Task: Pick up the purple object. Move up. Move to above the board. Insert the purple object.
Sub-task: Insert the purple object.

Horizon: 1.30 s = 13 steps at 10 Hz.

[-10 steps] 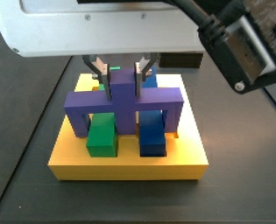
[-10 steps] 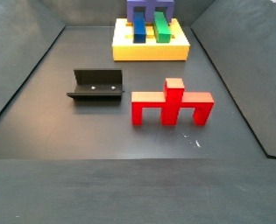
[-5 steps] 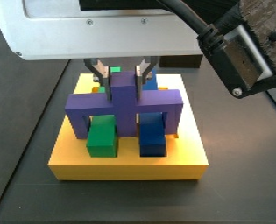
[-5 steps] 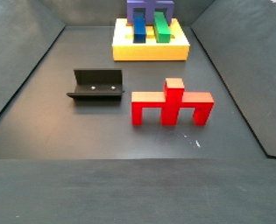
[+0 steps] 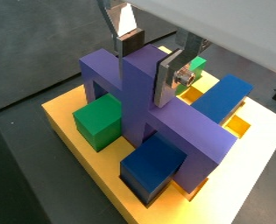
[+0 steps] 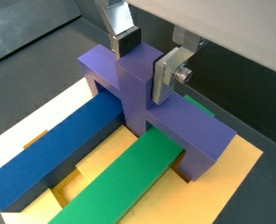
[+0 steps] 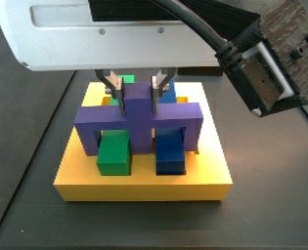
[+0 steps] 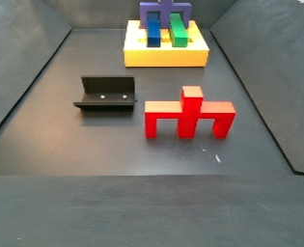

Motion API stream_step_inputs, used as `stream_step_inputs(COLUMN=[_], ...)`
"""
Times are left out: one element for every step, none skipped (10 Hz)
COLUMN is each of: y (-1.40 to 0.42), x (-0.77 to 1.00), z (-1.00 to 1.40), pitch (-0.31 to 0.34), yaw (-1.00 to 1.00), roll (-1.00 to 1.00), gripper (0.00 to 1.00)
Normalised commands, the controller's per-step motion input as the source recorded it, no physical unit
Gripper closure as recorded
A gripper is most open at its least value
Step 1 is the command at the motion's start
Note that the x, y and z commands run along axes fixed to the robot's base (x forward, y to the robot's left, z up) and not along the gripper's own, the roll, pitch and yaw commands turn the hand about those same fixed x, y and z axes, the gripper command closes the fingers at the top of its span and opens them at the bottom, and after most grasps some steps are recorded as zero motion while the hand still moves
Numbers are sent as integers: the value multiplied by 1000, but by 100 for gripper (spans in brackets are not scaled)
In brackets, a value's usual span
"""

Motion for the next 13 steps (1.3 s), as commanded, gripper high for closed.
stream_step_inputs(y=[-183, -71, 0, 0, 0, 23, 0, 0, 0, 0, 0, 34, 71], x=[106, 277, 269, 114, 31, 0, -217, -374, -297, 0, 340, 363, 94], z=[-369, -414, -414, -349, -317, -323, -257, -209, -131, -200, -446, -440, -337], pitch=[39, 70, 74, 76, 67, 36, 0, 0, 1, 50, 87, 100, 81], yaw=[0, -23, -103, -60, 0, -46, -34, 0, 0, 20, 103, 154, 180], roll=[160, 127, 124, 134, 130, 110, 104, 73, 174, 223, 176, 199, 240], gripper=[100, 100, 100, 100, 100, 100, 100, 100, 100, 100, 100, 100, 100])
